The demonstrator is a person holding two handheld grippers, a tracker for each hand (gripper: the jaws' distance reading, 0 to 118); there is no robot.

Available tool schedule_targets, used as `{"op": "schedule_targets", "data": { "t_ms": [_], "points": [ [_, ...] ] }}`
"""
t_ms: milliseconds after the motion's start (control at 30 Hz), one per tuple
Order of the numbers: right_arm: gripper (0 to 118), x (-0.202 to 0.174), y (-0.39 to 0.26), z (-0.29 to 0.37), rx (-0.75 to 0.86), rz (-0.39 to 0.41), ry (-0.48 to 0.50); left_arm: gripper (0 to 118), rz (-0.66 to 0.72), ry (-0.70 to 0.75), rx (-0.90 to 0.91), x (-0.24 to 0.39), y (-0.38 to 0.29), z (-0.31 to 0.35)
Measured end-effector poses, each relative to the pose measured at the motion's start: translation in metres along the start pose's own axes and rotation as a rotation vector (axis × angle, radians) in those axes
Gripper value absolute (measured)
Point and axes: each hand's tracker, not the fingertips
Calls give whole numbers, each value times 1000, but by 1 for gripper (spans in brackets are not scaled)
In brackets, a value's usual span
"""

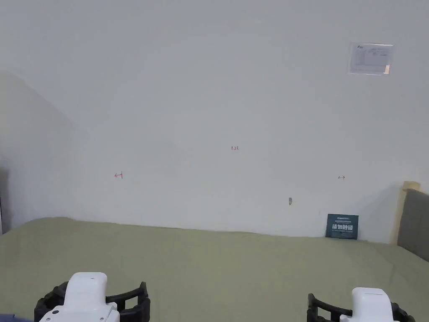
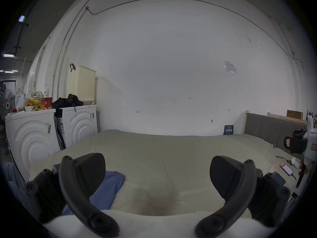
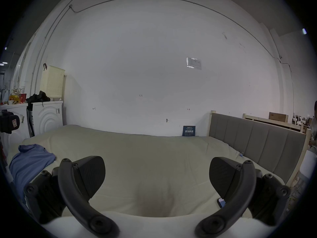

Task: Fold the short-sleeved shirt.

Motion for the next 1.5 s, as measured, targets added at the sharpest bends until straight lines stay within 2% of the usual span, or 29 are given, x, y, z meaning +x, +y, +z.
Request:
{"op": "schedule_targets", "data": {
  "t_ms": [1500],
  "points": [
    [118, -2, 0, -3, -2, -6, -3, 118, -7, -28, -11, 5, -5, -3]
  ]
}}
